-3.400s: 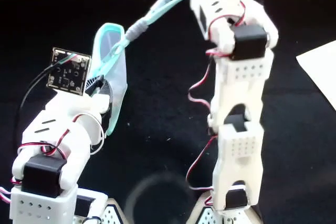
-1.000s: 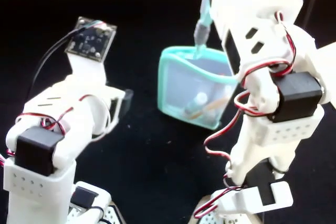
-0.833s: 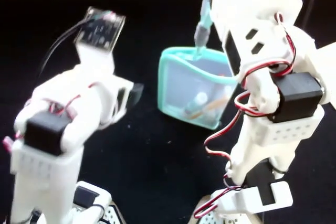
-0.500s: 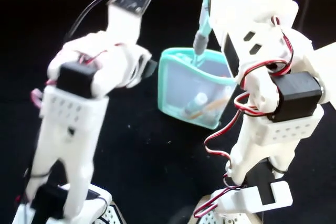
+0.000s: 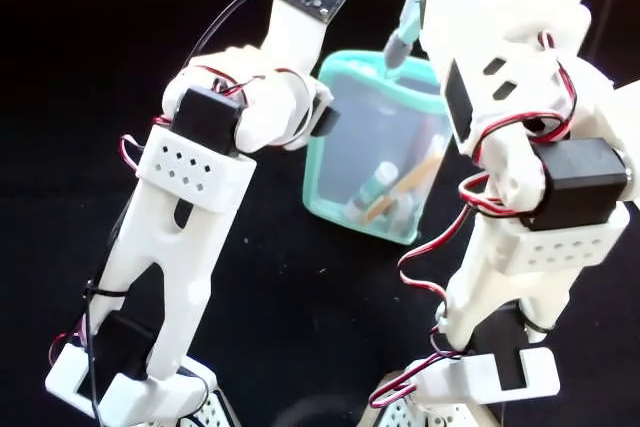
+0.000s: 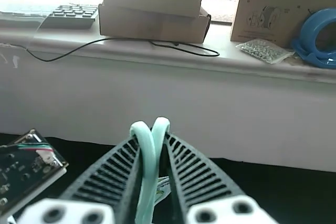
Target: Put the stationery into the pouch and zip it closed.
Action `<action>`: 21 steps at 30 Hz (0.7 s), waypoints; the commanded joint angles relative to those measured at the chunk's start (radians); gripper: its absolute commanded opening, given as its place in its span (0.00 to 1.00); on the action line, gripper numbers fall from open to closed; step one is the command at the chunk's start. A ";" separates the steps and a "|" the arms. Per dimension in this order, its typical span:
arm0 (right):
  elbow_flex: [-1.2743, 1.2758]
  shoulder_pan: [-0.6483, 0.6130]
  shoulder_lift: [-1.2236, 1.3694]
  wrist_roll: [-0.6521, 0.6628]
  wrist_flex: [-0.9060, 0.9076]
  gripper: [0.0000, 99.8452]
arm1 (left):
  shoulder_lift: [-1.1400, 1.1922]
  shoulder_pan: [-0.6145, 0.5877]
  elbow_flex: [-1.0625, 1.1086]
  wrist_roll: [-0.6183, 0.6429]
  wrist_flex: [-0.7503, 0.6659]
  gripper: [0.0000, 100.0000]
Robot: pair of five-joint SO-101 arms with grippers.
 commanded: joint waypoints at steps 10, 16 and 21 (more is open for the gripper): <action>-0.067 0.012 -0.031 0.006 0.094 0.01 | -0.007 -0.008 -0.044 -0.084 -0.029 0.23; -0.220 0.010 -0.031 0.006 0.137 0.01 | -0.067 0.039 -0.056 -0.083 0.104 0.23; -0.283 0.012 -0.031 0.006 0.148 0.01 | -0.176 0.064 -0.097 -0.086 0.164 0.23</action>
